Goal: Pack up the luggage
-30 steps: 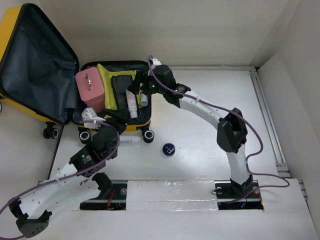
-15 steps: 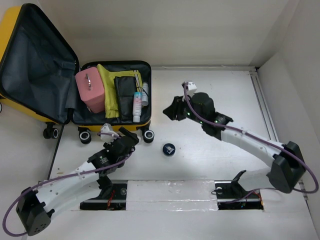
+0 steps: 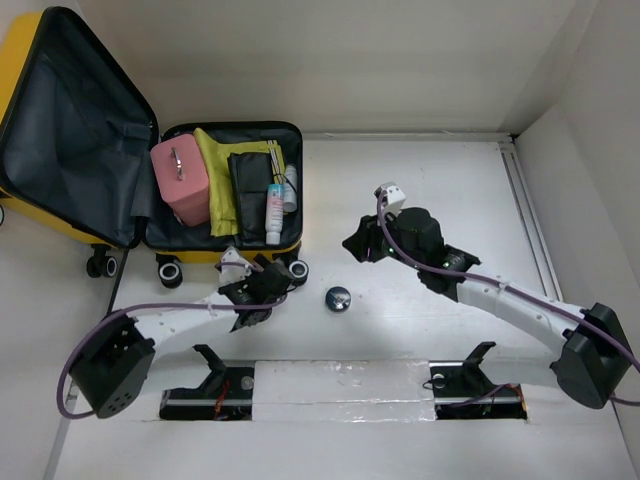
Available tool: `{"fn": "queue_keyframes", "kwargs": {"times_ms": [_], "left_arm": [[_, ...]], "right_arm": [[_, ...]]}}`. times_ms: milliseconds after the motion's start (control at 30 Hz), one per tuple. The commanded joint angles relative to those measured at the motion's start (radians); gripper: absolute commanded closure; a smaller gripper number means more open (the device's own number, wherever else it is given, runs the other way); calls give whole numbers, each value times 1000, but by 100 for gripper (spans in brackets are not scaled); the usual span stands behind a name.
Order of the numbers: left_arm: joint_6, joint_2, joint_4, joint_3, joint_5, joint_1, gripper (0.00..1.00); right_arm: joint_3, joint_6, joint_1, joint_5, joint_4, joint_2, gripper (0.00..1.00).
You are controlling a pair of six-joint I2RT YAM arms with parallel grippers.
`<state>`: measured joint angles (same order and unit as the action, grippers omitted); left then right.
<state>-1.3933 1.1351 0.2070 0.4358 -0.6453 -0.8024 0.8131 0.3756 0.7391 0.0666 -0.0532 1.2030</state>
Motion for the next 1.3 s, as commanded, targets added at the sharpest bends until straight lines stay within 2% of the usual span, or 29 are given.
{"fn": "queue_keyframes", "kwargs": {"times_ms": [0,400,600,733,767,800,867,1033,1133,1267], "left_arm": [[-99,60,-4,63,-34,5,27],[-254,54,75,86,-106,5,25],[-366,115,231,152,-194,5,25],[-421,115,259,140,-221,14,25],[-385,115,215,139,-193,37,26],[-277,104,171,114,-118,104,26],[-266,104,103,92,-99,134,26],[-266,117,114,104,-122,134,26],[-223,127,98,118,-65,144,26],[-190,149,103,127,-1,144,34]], "right_arm": [[-17,-43,-6,19,-34,-29,53],[-74,-43,3,111,-115,15,55],[-83,-43,22,148,-125,41,56],[-83,-43,31,157,-125,41,57],[-83,-43,31,157,-125,41,57],[-83,-43,31,157,-125,41,57],[-83,-43,31,157,-125,41,57],[-92,-43,31,157,-125,32,59],[-92,-43,31,167,-134,32,59],[-92,-43,31,157,-134,32,59]]}}
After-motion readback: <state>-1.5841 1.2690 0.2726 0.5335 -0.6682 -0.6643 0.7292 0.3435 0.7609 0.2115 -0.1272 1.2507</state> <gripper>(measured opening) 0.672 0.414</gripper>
